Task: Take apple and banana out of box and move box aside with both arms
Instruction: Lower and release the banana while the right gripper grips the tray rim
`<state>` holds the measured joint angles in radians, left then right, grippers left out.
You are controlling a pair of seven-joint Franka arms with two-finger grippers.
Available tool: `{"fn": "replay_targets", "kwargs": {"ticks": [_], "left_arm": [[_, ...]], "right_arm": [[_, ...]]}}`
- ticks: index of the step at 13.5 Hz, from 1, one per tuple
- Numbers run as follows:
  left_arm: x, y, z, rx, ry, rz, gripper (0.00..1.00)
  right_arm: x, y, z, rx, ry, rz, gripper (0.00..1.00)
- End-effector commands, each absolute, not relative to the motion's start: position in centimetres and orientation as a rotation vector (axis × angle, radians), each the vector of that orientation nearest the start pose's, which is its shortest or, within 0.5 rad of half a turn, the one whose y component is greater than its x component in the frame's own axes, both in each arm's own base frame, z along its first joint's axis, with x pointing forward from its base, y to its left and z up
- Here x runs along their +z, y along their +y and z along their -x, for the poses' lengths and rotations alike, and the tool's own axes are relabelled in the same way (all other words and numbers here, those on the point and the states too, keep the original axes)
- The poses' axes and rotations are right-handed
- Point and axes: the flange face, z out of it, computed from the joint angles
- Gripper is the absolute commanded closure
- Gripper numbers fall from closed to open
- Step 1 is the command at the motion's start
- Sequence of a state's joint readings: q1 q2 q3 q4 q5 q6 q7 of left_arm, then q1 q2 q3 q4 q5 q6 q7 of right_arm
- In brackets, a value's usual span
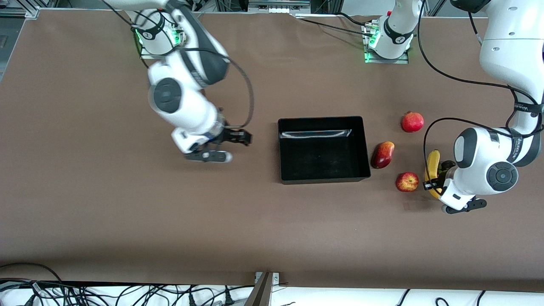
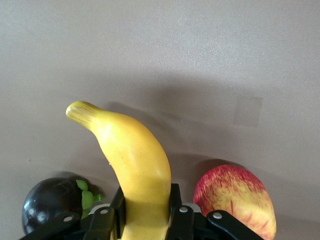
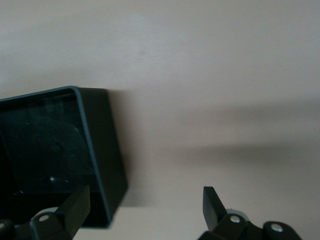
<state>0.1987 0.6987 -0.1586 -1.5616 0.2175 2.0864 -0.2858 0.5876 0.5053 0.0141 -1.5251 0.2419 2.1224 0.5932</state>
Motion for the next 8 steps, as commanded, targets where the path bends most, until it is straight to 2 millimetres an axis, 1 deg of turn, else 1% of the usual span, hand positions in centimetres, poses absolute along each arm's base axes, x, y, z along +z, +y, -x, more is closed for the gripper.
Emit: {"fn": "replay_targets", "kwargs": {"ticks": [1, 2, 3, 5, 6, 7, 8], "left_arm": [[22.2, 5.6, -68.6, 0.215, -0.305, 3.007, 0.98], [22.1, 5.5, -68.7, 0.206, -0.304, 3.010, 0.97], [22.0, 5.5, -68.8, 0.190, -0.305, 3.013, 0.90], [21.7, 5.5, -68.7, 0.194, -0.307, 3.013, 0.85], [21.5, 5.4, -68.7, 0.199, -0.305, 3.013, 0.76], [21.4, 5.5, -68.7, 0.195, -0.308, 3.015, 0.76], [21.2, 5.4, -68.8, 0.186, -0.306, 3.017, 0.75]], "right_arm": [[34.1, 45.4, -55.9, 0.042, 0.138, 2.902, 0.00], [32.6, 46.9, -55.2, 0.021, 0.136, 2.901, 0.00], [31.3, 48.2, -54.5, -0.015, 0.125, 2.911, 0.00], [28.9, 49.2, -53.9, -0.066, 0.080, 2.956, 0.00], [27.8, 50.1, -53.4, -0.091, 0.060, 2.950, 0.00], [27.0, 51.0, -52.9, -0.111, 0.094, 2.936, 0.00], [26.3, 51.3, -52.7, -0.124, 0.137, 2.926, 0.00]]}}
